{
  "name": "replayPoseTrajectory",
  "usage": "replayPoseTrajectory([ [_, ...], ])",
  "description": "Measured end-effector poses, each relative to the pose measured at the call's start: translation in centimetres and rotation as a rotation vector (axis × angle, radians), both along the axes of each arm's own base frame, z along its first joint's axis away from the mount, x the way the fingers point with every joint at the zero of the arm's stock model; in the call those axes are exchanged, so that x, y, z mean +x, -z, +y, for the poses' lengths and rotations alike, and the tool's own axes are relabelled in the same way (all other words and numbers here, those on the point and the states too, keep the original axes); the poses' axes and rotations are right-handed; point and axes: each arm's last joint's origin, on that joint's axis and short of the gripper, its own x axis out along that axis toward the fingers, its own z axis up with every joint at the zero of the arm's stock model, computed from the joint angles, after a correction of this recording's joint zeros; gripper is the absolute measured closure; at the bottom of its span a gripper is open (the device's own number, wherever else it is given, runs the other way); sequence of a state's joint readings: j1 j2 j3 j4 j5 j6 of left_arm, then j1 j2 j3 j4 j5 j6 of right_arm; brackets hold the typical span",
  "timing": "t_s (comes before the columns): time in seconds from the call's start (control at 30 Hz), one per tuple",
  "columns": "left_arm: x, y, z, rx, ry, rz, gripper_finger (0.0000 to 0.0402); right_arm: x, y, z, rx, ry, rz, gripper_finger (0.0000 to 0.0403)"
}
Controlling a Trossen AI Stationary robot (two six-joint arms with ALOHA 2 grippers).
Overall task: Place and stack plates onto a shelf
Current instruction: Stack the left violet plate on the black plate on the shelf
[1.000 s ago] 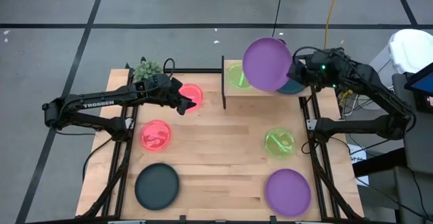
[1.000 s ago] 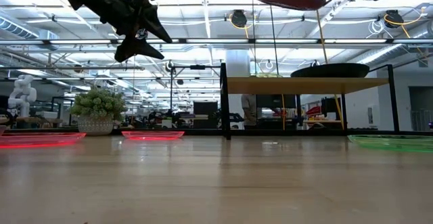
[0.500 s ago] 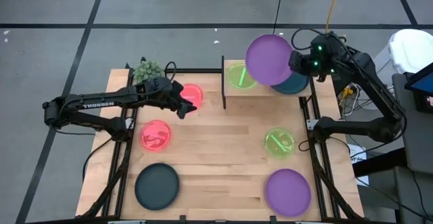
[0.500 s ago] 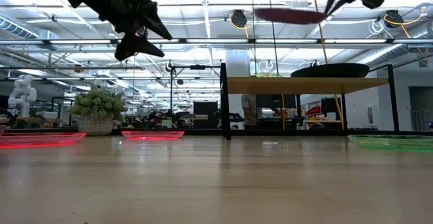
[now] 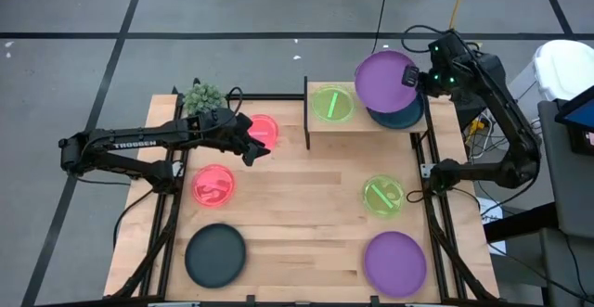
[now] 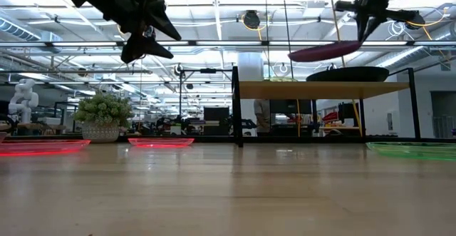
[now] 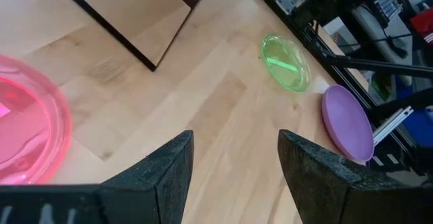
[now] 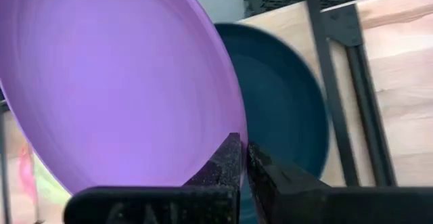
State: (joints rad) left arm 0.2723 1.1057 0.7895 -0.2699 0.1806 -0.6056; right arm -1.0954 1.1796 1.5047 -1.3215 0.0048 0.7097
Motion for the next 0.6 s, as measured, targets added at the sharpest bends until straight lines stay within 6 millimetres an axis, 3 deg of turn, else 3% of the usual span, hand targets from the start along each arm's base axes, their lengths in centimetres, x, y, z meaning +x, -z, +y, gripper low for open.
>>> replayPoseTrajectory([
  [0.33, 0.1, 0.0, -0.3, 0.0, 0.014, 0.0, 0.0181, -1.7, 1.6, -1.1, 0.063, 0.026, 0.063, 0.0403],
  [0.6, 0.1, 0.0, -0.3, 0.005, 0.017, 0.0, 0.0181, -2.0, 3.3, -1.2, 0.129, 0.007, 0.073, 0.0403],
])
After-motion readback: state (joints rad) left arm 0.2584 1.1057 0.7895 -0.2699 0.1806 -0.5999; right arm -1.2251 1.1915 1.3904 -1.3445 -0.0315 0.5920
